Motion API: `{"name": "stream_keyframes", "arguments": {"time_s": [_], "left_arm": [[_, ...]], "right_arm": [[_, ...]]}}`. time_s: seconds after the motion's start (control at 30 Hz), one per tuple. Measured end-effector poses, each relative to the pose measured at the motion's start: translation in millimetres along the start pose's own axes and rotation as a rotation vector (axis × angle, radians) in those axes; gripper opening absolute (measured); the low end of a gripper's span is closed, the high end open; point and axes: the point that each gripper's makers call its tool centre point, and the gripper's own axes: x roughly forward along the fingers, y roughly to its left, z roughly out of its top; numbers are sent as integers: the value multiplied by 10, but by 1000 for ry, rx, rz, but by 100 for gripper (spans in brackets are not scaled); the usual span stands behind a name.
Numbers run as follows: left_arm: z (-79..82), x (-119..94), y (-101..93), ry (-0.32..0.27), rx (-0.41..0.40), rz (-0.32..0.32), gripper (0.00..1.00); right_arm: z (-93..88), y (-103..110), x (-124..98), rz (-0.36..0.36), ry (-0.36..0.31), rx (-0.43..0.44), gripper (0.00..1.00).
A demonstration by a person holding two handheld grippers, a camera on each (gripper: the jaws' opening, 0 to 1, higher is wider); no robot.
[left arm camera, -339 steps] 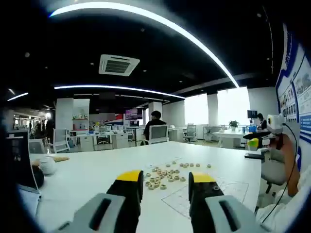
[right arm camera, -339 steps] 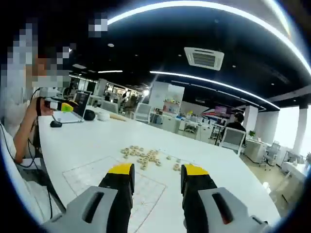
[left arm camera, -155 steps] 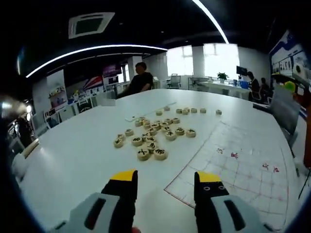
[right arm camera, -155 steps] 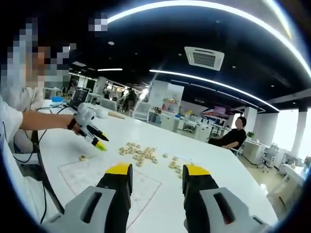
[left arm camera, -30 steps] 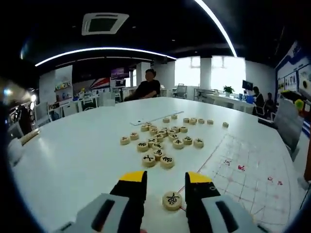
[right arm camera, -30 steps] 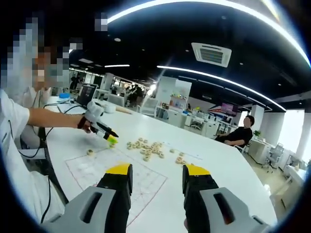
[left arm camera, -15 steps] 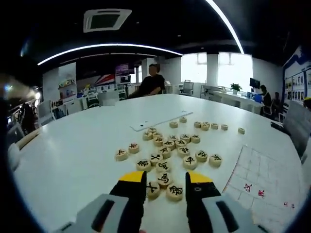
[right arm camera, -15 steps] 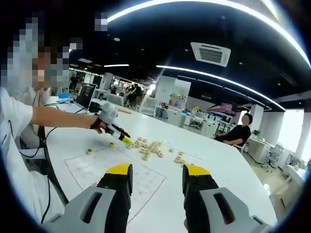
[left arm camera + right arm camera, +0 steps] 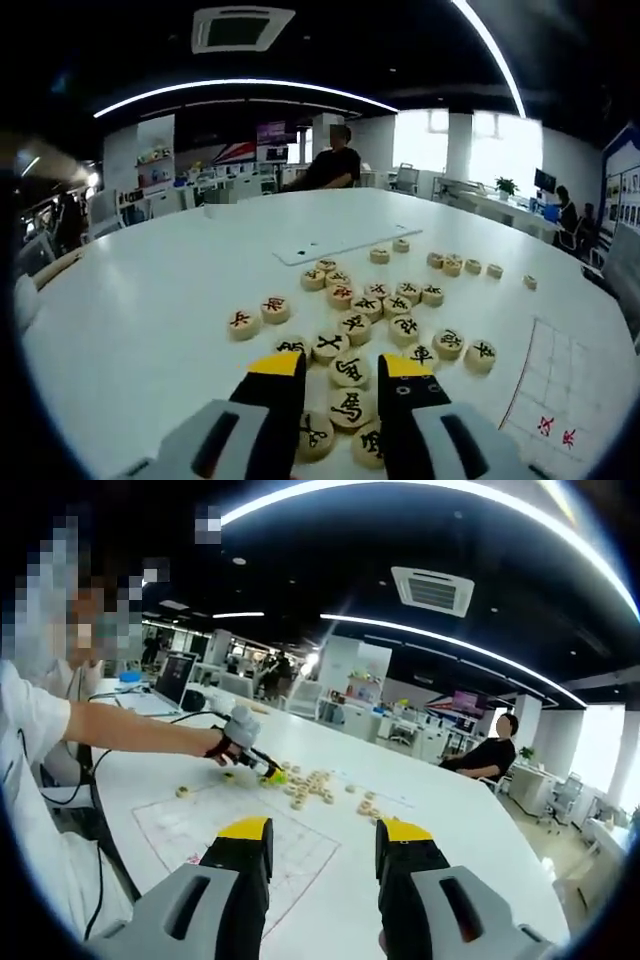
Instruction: Pick up the chess pieces one by one and place each piece onto its starting position on the chessboard, setting the pieces on their correct points until all the chess pieces are arranged in the starting layout
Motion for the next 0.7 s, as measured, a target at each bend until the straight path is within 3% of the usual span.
{"name": "stream_keyframes", "arguments": {"time_s": [0.17,0.3,0.7], "left_arm": [[-32,10,-40,24,139,20,31],[-117,-23,-154,47,155,-8,30],[-66,29,-61,21,48,23,21]], "right_arm": [[-5,-12,7,-1,2,-1,42],[0,-5,-3,2,1,-4,42],[-18,-39,-11,-11,8,-3,42]]}}
